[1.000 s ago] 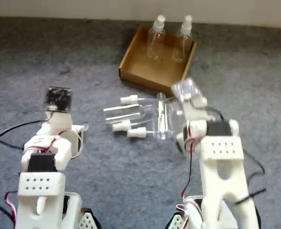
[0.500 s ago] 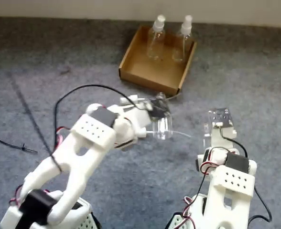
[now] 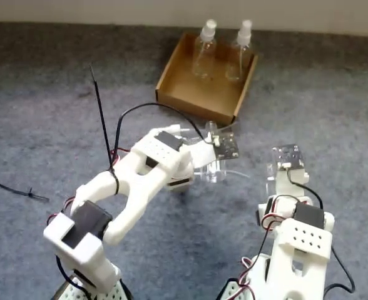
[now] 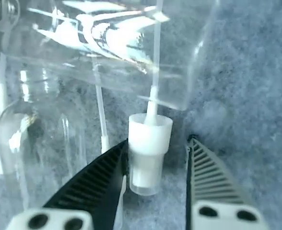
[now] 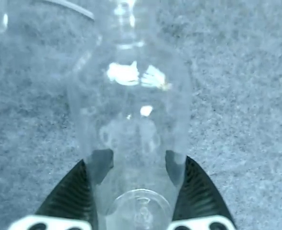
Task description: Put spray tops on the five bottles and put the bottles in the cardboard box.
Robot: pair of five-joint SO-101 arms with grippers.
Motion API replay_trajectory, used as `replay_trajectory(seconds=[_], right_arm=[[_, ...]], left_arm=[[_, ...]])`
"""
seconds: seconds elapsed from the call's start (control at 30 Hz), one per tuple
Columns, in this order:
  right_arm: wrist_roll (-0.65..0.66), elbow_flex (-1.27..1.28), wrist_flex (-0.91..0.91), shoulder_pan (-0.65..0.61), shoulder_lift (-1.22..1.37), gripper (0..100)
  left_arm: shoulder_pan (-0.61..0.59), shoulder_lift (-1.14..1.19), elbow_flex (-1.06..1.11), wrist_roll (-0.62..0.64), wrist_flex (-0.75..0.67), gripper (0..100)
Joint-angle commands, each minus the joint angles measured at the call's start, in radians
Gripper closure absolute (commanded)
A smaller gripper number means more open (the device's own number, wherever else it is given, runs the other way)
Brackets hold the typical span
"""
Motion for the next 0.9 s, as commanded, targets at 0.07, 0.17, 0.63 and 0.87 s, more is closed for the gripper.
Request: replay_trajectory(seconds=[0.07, 0.17, 0.63, 0.87], right_arm=[[-0.006, -0.002, -0.016, 0.008, -0.015, 99.4], [-0.006, -0.002, -0.016, 0.007, -0.015, 99.4], [-0.005, -0.001, -0.013, 0.005, -0.012, 99.4], [0.018, -0.010, 0.061, 0.005, -0.015, 99.4]], left_arm=[[0.019, 0.021, -0.025, -0.008, -0.023, 91], [-0.001, -0.007, -0.027, -0.005, 0.000, 99], [-0.232, -0.573, -0.036, -0.109, 0.597, 100], [-0.453, -0.777, 0.002, -0.267, 0.712, 100]])
